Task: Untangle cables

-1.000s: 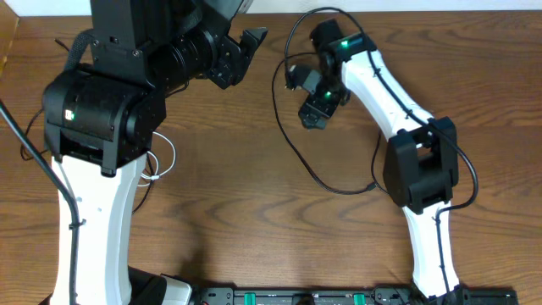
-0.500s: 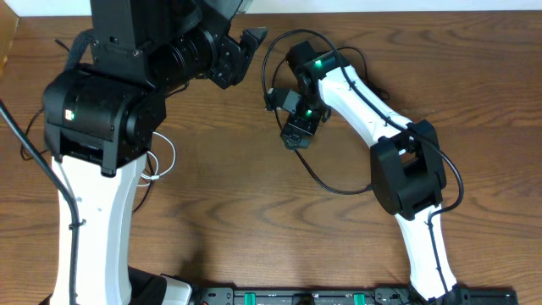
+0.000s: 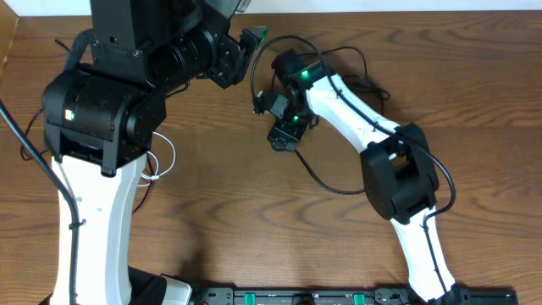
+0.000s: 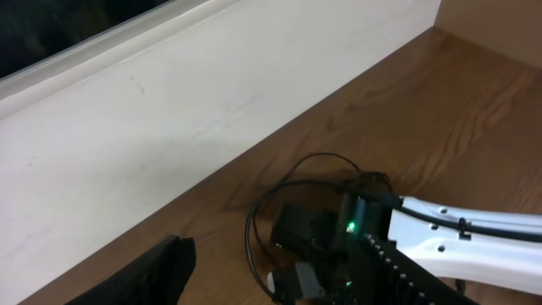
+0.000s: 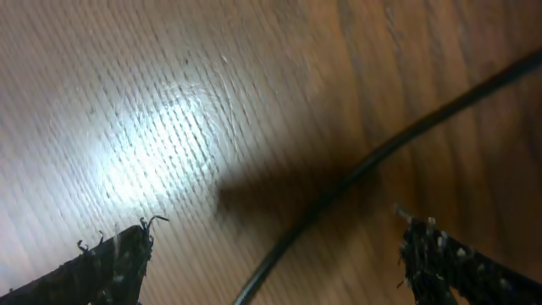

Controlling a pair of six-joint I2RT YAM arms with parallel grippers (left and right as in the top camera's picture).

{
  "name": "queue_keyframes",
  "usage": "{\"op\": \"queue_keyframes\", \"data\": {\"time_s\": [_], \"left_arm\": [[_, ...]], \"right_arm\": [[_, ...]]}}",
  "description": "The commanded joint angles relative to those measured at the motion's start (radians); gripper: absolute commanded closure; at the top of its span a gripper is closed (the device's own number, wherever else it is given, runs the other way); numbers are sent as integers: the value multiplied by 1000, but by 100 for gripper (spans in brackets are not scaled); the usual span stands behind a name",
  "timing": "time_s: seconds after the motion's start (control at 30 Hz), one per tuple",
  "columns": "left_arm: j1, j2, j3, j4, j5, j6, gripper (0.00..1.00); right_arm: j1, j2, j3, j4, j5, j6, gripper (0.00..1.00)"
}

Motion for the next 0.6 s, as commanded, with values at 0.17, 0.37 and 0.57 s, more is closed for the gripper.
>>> {"op": "queue_keyframes", "data": {"time_s": [0.17,0.37,0.57], "left_arm": [[2,-45,7,5,-6,-12,36],[2,-68,7,5,-6,-12,36],[2,-68,7,5,-7,-12,36]], "right_arm": [[12,-32,-25,104,30,94,18],[12,-32,-35,142,30,95,21],[12,-32,-82,167,30,95,21]]}}
